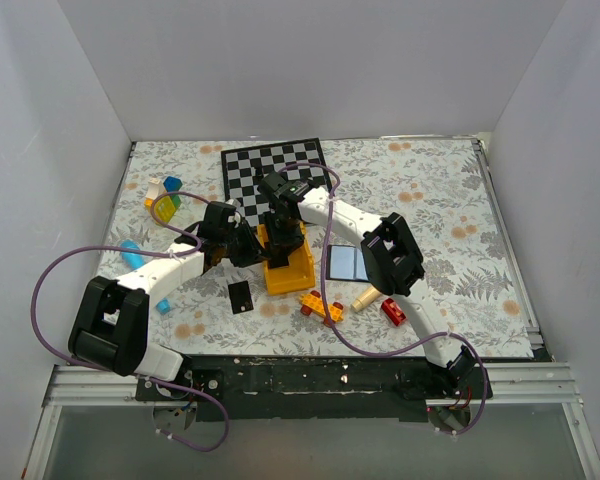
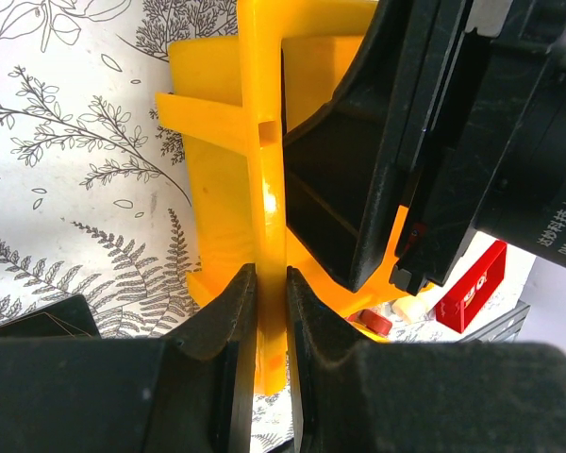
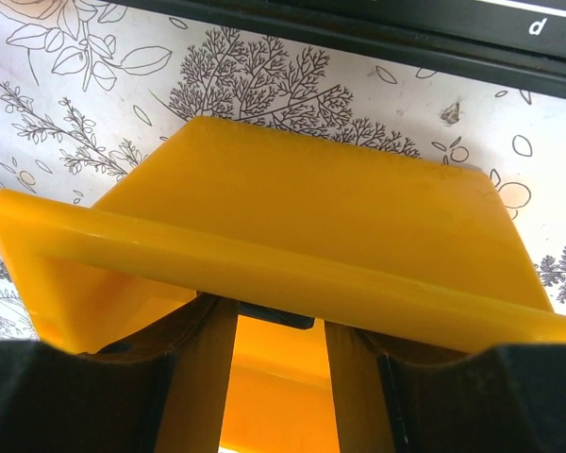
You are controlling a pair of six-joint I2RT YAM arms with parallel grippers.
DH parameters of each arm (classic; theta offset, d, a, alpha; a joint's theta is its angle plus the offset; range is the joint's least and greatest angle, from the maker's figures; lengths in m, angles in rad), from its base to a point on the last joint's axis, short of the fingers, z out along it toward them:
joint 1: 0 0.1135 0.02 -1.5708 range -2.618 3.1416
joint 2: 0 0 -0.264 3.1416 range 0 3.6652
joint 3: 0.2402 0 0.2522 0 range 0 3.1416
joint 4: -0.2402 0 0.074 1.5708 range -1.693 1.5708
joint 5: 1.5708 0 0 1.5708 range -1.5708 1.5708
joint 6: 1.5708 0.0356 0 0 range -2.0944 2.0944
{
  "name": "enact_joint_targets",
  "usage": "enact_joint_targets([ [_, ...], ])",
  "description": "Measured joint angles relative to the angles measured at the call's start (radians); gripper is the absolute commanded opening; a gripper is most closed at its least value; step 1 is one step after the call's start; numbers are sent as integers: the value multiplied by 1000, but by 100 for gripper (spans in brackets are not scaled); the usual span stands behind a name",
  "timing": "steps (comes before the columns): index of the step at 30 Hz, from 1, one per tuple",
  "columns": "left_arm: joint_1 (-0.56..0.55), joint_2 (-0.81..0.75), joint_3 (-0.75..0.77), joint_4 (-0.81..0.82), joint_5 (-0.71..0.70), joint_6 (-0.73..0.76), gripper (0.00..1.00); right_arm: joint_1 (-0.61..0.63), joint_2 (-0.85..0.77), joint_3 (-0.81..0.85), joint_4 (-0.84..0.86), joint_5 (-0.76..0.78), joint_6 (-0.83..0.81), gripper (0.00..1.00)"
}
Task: Put the credit cards into the card holder
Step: Pick up the credit card from the storage box.
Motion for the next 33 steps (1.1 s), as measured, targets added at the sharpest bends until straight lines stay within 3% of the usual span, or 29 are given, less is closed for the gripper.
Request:
enact_joint_targets([
  [13,1,0,0,0,-3,-1,0,-2,0,-8,12,-32,0,49],
  [33,0,10,0,0,3,0,0,-10,-82,-153,172,-75,9,49],
])
